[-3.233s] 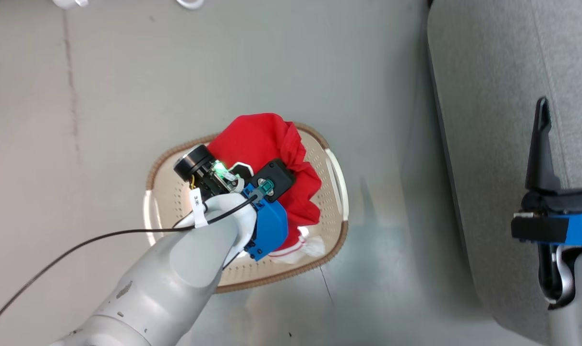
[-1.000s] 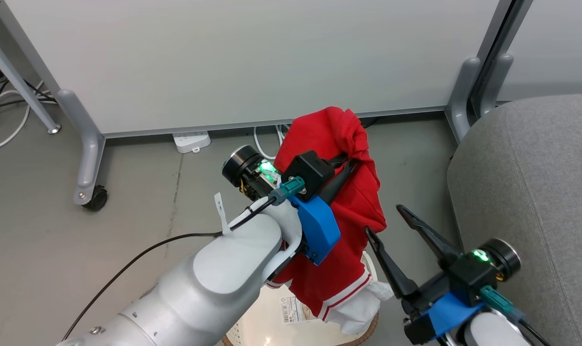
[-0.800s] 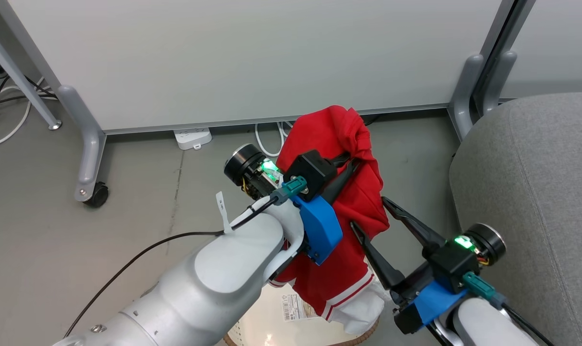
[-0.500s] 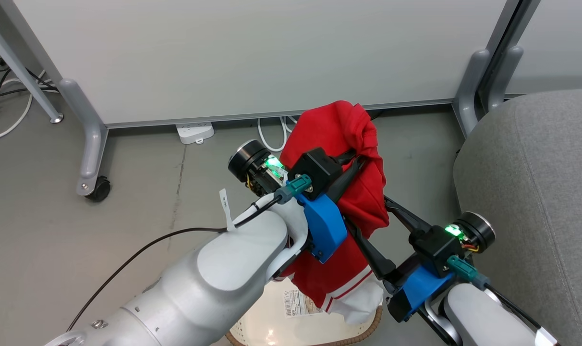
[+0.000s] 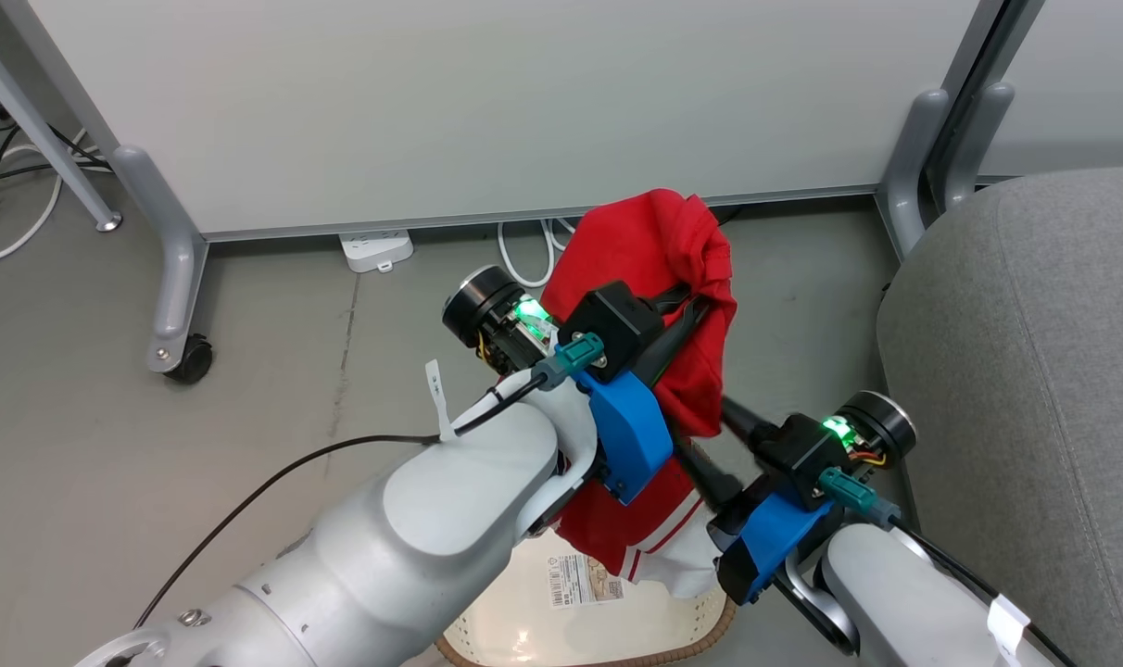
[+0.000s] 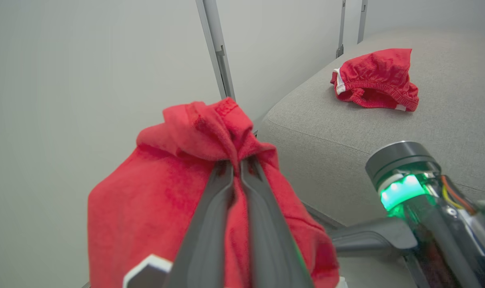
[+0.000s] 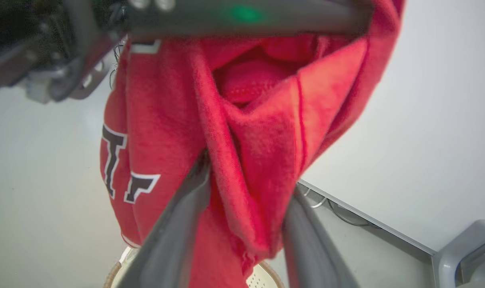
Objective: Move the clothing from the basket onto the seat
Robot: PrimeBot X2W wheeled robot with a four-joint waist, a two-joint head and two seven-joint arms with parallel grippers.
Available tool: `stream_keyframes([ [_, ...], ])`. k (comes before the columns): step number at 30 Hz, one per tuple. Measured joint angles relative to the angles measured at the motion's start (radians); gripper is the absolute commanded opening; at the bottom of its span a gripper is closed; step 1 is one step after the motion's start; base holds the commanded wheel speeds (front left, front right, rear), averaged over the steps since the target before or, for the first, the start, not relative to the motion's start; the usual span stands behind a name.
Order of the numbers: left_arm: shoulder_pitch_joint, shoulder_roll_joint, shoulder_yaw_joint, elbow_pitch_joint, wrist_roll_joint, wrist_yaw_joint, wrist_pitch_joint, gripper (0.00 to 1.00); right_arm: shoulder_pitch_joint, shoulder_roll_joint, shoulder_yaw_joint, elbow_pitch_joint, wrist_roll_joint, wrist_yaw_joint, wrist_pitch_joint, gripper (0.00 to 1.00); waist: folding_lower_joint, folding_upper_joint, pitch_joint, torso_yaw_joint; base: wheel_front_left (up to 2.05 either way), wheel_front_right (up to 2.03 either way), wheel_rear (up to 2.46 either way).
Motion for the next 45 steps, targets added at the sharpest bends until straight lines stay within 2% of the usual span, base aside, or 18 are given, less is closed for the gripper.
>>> stream_keyframes([
  [24,-0.012,0.000,-0.038,0.018,-0.039,0.006,-0.017,0.00,-0.016,0.001,0.019,0.007,0.017,0.000,0.000,0.00,-0.0002,0.0000,-0.008,-0.006,0.00,0.00,0.00],
  [25,-0.013,0.000,-0.039,0.019,-0.040,0.006,-0.017,0.25,-0.016,0.001,0.018,0.007,0.017,0.000,0.000,0.00,-0.0002,0.0000,-0.009,-0.006,0.00,0.00,0.00],
  [26,-0.014,0.000,-0.040,0.019,-0.040,0.006,-0.018,0.86,-0.016,0.001,0.018,0.006,0.017,0.000,0.000,0.00,-0.0002,0.0000,-0.009,-0.006,0.00,0.00,0.00],
  [27,-0.014,0.000,-0.040,0.019,-0.040,0.006,-0.020,1.00,-0.015,0.001,0.018,0.006,0.017,0.000,0.000,0.00,-0.0002,0.0000,-0.010,-0.007,0.00,0.00,0.00],
  [45,-0.028,0.000,-0.053,0.026,-0.050,0.021,-0.029,1.00,-0.013,-0.003,0.001,-0.002,0.017,0.000,0.000,0.00,-0.0002,0.0000,0.000,-0.020,0.00,0.00,0.00],
])
